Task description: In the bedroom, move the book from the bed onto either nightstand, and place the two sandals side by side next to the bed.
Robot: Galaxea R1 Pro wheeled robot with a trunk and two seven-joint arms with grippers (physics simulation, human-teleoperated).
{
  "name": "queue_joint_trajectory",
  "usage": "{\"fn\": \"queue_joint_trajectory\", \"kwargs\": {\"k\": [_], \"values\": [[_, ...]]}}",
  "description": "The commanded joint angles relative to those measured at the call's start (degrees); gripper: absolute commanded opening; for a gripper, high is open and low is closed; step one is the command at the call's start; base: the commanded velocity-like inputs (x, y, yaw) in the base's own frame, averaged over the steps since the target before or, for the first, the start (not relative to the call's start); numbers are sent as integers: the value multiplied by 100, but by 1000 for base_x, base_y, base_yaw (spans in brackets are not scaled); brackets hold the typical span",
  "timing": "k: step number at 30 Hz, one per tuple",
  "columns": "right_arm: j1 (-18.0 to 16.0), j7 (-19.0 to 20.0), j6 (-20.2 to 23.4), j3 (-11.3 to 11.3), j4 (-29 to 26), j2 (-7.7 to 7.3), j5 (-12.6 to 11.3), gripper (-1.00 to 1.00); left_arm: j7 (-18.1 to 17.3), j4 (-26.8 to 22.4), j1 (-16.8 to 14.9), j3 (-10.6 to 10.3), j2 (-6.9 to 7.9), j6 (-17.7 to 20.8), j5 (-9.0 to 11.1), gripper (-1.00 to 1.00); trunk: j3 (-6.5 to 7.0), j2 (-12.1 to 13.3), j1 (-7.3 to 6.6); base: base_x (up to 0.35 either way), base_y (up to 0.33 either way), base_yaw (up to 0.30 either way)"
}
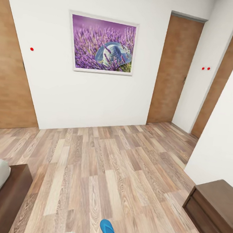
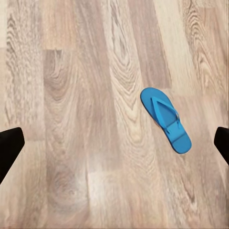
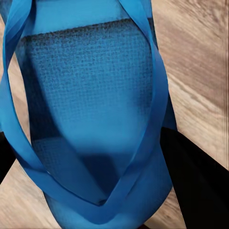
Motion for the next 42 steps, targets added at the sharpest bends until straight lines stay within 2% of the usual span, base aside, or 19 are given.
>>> {"fn": "queue_joint_trajectory", "kwargs": {"k": [1, 42], "values": [[-14, 41, -32, -7, 30, 0, -30, -100, -1, 3, -2, -28, 4, -24, 60, 100, -2, -3, -1, 0, 0, -284], [-11, 56, -36, -7, 22, 0, -34, -100, -1, 3, -2, -28, 5, -24, 61, 100, 126, -3, -1, 0, 0, -284]]}}
